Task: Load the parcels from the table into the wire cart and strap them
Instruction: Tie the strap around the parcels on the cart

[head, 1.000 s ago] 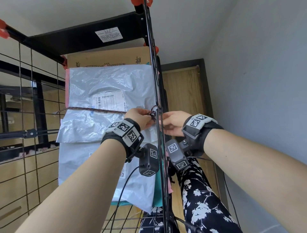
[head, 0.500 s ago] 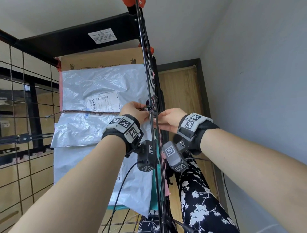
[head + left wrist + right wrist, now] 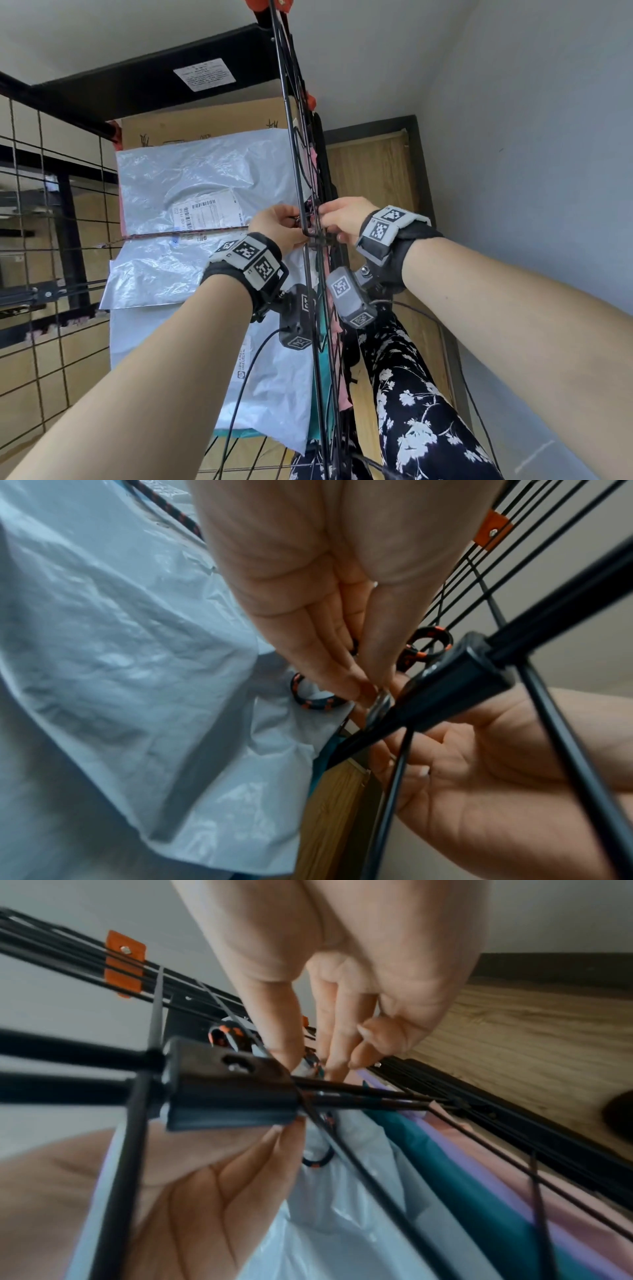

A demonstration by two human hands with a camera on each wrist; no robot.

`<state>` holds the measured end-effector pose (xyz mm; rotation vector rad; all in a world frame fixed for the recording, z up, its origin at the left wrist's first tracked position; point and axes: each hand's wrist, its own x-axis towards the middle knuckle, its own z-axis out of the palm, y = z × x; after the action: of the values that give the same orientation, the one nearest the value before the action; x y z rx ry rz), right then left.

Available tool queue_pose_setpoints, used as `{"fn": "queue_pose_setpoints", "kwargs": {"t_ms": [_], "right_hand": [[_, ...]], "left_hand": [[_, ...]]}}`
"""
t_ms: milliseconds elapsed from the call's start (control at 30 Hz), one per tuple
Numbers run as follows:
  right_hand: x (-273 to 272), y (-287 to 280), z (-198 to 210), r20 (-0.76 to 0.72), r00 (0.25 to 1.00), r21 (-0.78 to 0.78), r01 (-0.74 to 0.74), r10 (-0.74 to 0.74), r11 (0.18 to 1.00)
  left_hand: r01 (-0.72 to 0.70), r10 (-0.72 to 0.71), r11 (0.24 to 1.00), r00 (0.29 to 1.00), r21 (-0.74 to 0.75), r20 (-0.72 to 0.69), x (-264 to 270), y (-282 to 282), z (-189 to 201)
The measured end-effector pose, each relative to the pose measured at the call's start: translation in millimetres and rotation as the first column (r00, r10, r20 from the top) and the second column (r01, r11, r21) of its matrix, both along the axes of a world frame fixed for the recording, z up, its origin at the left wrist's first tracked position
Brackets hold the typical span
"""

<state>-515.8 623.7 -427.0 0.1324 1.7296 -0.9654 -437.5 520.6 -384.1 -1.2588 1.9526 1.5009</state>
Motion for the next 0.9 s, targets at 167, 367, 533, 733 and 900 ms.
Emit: {"fn": "queue_pose_setpoints", "kwargs": {"t_ms": [167,367,533,733,900], "right_hand": [[-6.7,-3.6,-2.2,0.091,0.995,0.104,0.02,-0.029,0.994],[2.1,0.8,-0.2,-0.066,0.994,0.113,0.095,-0.088,0.989],[13.1,9.3,-6.1,0.143,0.899,0.018,0.416,-0.414,0.909],[10.0,8.4,-11.7,0.312,0.863,0.055,0.402,-0.398,0.914],[13.0,9.7,-9.1,0.529,0.536,0.087,0.737,-0.658,0.67]], "left_hand": [[0.038,-0.038,0.999,0.999,0.009,-0.023,-3.8,2.7,6.0],[0.036,-0.031,0.994,0.998,0.106,-0.053,-7.9,5.8,12.9],[0.011,-0.009,0.991,1.0,0.13,-0.016,-7.9,7.5,14.4],[0.042,-0.042,0.998,0.999,0.043,0.015,-3.6,3.8,8.1],[-0.024,0.024,0.994,1.0,0.109,0.01,-1.0,2.7,5.7]]}}
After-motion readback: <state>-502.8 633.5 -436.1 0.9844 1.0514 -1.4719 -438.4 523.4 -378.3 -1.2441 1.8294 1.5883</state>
